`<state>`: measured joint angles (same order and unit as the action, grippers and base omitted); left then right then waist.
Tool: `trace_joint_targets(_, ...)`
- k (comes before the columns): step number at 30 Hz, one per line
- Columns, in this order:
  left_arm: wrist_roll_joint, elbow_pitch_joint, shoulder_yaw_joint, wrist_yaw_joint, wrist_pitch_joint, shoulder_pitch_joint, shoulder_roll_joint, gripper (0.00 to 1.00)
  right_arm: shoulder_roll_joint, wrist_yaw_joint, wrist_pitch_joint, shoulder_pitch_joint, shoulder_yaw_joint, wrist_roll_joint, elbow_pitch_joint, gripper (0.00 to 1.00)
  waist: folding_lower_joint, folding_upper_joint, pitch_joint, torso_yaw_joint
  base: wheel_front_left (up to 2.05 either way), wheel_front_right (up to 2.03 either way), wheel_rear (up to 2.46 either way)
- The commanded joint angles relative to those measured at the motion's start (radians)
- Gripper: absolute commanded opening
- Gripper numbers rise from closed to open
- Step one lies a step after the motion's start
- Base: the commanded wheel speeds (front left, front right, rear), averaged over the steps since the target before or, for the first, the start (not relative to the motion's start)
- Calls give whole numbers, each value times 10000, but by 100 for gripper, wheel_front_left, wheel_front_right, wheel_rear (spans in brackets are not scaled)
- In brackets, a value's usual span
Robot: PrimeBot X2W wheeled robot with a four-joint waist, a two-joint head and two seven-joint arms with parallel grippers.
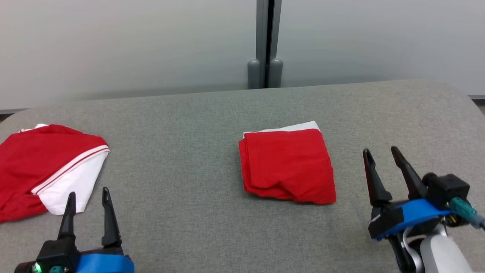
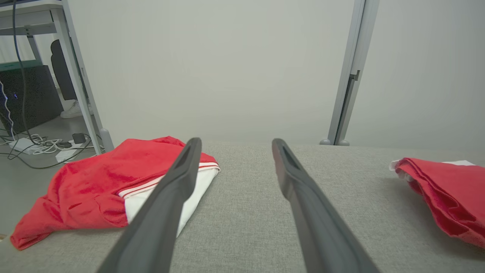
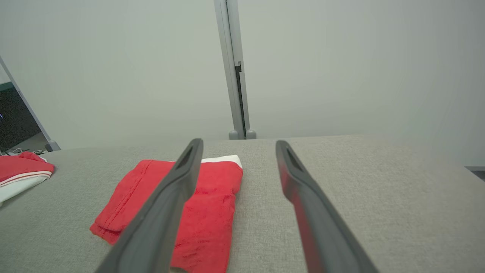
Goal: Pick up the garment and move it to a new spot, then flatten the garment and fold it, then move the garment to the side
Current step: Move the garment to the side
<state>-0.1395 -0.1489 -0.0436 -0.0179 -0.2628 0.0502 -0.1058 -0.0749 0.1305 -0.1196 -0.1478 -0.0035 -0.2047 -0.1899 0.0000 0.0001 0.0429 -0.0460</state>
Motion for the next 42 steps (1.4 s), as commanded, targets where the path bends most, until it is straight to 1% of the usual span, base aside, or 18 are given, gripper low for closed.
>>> trace_joint_targets(1, 34, 39, 47, -13, -28, -283, -88, 100, -155, 6, 100, -489, 98, 34, -120, 100, 0, -1, 170, 89, 0, 0, 0)
trace_joint_targets(8, 102, 19, 235, 41, -27, -837, -24, 100, -473, 6, 321, -2362, 385, 53, -1006, 100, 0, -1, 877, 467, 0, 0, 0)
trace_joint_targets(13, 145, 5, 410, 18, -27, -1194, 48, 100, -695, 6, 527, -3258, 522, 105, -2007, 100, 0, -1, 1398, 766, 0, 0, 0)
trace_joint_targets(17, 181, -39, 507, 48, -28, -1464, 114, 100, -843, 5, 606, -3608, 609, 105, -3043, 100, 0, -1, 1723, 989, 0, 0, 0)
trace_joint_targets(25, 215, -98, 704, 43, -27, -1836, 255, 100, -913, 6, 173, -3905, 885, -179, -5035, 100, 0, -1, 2076, 1297, 0, 0, 0)
trace_joint_targets(33, 231, -219, 746, 76, -27, -1964, 317, 100, -702, 5, -111, -4146, 1101, -472, -6793, 100, 0, -1, 2216, 1384, 0, 0, 0)
trace_joint_targets(37, 236, -260, 782, 95, -28, -1996, 343, 100, -611, 5, -209, -4224, 1297, -654, -7265, 100, 0, -1, 2219, 1385, 0, 0, 0)
trace_joint_targets(38, 242, -267, 789, 103, -27, -2016, 345, 100, -549, 6, -307, -4276, 1366, -827, -7331, 66, 0, -1, 2224, 1375, 0, 0, 0)
trace_joint_targets(39, 246, -277, 796, 110, -28, -2035, 349, 100, -510, 6, -396, -4319, 1459, -971, -7376, 16, 0, -1, 2226, 1358, 0, 0, 0)
trace_joint_targets(40, 252, -282, 795, 123, -28, -2042, 354, 100, -520, 6, -452, -4362, 1563, -1079, -7432, 0, 0, -1, 2234, 1331, 0, 0, 0)
trace_joint_targets(42, 269, -285, 810, 133, -28, -2057, 368, 100, -607, 3, -674, -4506, 1756, -1240, -7485, 0, 0, -1, 2268, 1256, 0, 0, 0)
